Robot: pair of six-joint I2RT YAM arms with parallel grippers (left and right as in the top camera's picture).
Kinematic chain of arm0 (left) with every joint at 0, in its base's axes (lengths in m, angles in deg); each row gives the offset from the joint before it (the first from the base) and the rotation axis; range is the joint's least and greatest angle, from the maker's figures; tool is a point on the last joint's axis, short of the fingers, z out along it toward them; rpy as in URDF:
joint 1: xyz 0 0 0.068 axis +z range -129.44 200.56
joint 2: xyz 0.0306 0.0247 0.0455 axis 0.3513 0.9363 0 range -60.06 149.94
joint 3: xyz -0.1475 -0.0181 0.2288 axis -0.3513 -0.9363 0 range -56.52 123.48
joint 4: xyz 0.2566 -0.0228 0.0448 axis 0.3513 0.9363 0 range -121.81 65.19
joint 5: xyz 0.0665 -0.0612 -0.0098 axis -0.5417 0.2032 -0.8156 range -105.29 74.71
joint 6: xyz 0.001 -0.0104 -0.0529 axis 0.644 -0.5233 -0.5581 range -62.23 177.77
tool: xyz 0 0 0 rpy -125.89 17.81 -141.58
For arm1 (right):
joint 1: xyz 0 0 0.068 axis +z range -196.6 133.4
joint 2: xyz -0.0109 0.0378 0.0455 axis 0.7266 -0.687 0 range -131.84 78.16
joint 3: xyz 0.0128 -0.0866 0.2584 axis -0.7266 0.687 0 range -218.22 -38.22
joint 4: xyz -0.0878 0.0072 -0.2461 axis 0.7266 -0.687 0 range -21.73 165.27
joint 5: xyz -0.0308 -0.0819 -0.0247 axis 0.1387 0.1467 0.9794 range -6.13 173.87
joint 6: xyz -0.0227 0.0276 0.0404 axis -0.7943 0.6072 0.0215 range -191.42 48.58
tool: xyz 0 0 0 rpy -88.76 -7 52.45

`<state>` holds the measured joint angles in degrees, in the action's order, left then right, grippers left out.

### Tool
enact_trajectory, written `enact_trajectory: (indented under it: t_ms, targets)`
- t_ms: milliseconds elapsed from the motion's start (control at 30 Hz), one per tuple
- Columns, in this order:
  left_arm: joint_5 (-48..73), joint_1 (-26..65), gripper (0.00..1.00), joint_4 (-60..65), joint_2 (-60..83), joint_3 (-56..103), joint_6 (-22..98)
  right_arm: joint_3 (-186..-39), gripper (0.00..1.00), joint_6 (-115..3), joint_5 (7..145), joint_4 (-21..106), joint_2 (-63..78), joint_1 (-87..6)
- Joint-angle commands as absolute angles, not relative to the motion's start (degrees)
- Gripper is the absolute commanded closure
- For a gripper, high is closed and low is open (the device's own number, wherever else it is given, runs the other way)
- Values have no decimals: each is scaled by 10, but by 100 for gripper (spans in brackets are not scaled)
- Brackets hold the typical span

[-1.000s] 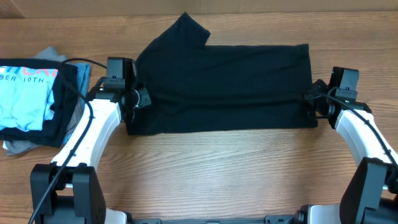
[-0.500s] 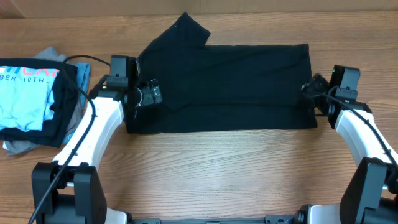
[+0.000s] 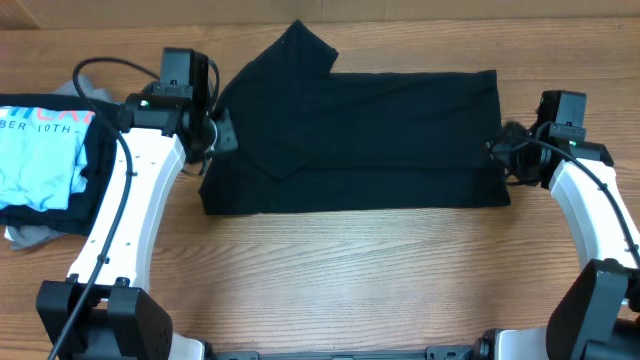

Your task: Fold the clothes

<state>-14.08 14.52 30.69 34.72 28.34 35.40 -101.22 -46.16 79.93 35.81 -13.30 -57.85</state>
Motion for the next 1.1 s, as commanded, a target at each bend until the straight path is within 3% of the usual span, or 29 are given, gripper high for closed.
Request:
enact_trajectory:
  t_ms: [0, 467, 1067]
  targets:
    - [-140, 130, 96, 334, 359, 272, 324, -1024, 96, -466, 795, 317, -133, -578]
    - [-127, 21, 96, 273, 465, 216, 318, -967, 96, -466, 778, 354, -134, -578]
    - [-127, 9, 96, 196, 537, 216, 318, -925, 96, -466, 778, 416, -135, -578]
